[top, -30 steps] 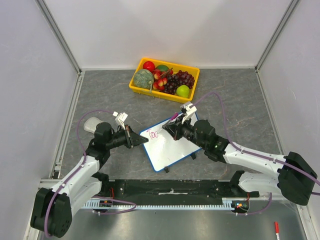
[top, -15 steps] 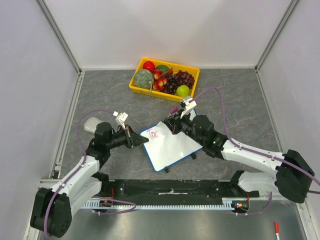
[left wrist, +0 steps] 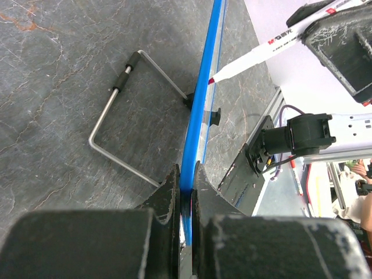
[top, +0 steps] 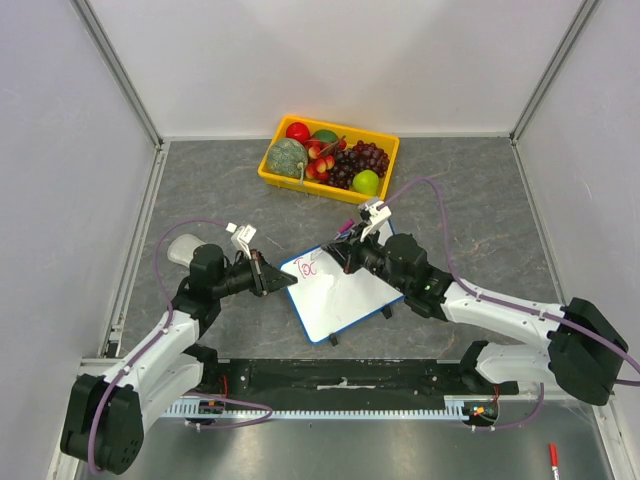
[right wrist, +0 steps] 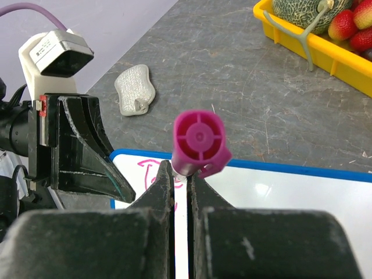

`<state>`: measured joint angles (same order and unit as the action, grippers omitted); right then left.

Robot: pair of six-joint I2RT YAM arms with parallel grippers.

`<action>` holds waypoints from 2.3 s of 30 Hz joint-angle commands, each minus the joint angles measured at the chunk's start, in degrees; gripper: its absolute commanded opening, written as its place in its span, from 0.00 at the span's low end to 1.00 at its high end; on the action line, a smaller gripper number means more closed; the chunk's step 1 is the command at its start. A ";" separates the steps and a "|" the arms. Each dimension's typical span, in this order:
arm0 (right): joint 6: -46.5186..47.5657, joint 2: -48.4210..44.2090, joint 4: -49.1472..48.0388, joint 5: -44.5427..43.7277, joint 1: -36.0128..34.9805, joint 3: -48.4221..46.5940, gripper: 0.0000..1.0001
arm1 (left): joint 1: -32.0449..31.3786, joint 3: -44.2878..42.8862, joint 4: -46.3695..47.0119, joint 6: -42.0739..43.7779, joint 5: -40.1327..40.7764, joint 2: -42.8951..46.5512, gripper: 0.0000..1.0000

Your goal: Write a sentence on the whiteboard

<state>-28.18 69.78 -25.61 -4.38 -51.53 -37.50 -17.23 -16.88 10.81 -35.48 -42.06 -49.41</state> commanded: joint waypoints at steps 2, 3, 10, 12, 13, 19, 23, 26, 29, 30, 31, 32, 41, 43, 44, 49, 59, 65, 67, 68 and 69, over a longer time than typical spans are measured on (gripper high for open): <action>0.06 -1.49 0.12 0.60 0.29 2.60 0.00 | -0.78 0.10 -5.18 6.83 4.53 -0.95 0.02; -0.03 -1.75 0.20 0.78 0.29 2.78 0.00 | -0.87 0.10 -5.18 6.75 4.53 -1.13 0.02; -0.03 -3.07 0.82 1.92 0.29 4.62 0.00 | -0.96 0.10 -5.27 6.83 4.62 -0.95 0.02; -0.20 -3.33 0.91 2.45 0.29 5.32 0.00 | -0.96 0.10 -5.27 6.74 4.62 -0.95 0.02; -0.20 -3.59 1.00 2.54 0.29 5.68 0.00 | -0.96 0.10 -5.27 6.74 4.71 -0.95 0.02; 0.32 -4.91 2.05 1.49 0.29 6.12 0.00 | -0.96 0.10 -5.45 6.75 4.71 -1.13 0.02; 0.67 -6.06 3.01 -0.01 0.29 4.54 0.00 | -1.13 0.10 -5.53 6.83 4.80 -1.04 0.02; 1.03 -5.80 3.98 0.34 0.38 2.17 0.00 | -1.22 0.01 -5.62 6.83 4.80 -1.04 0.02; 1.20 -5.88 4.07 0.60 0.46 0.94 0.00 | -1.31 0.01 -5.62 6.74 4.89 -1.04 0.02; 1.12 -6.06 4.07 0.43 0.55 0.67 0.00 | -1.31 0.01 -5.62 6.83 4.89 -1.04 0.02; 1.20 -6.23 4.07 0.08 0.64 0.41 0.00 | -1.40 0.10 -5.62 6.83 4.89 -1.04 0.02; 1.20 -6.23 4.25 -0.27 0.73 0.23 0.00 | -1.31 0.10 -5.62 6.83 4.89 -1.04 0.02; 1.47 -5.01 4.95 -1.24 2.05 -0.82 0.00 | -1.57 0.01 -5.71 6.92 5.06 -1.30 0.02; 1.38 -4.22 4.95 -0.81 2.13 -0.82 0.00 | -1.66 0.01 -5.71 6.83 5.06 -1.31 0.02; 1.29 -3.69 4.69 -0.37 2.13 -0.82 0.00 | -1.66 0.01 -5.71 6.83 5.06 -1.22 0.02; 0.50 -2.28 3.28 3.14 2.22 -1.00 0.00 | -1.75 0.01 -5.80 6.92 5.15 -1.22 0.02; 0.76 -3.24 4.69 6.40 2.22 1.81 0.00 | -1.93 -0.17 -5.89 7.01 5.15 -1.66 0.02; 0.94 -4.56 5.65 4.74 2.22 3.48 0.00 | -2.19 -0.17 -5.97 7.01 5.24 -1.74 0.02; 0.94 -5.00 5.92 3.25 2.22 3.66 0.00 | -2.19 -0.25 -6.15 7.10 5.50 -1.48 0.02; 1.03 -5.26 5.83 2.63 2.22 3.66 0.00 | -2.28 -0.25 -6.32 7.10 5.68 -1.31 0.02; 0.85 -5.44 5.74 2.28 2.22 3.57 0.00 | -2.28 -0.25 -6.33 7.01 5.68 -1.39 0.02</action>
<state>-27.94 65.78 -20.82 1.26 -49.60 -34.63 -18.57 -17.26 10.81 -35.05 -40.95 -49.87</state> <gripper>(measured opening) 0.045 0.066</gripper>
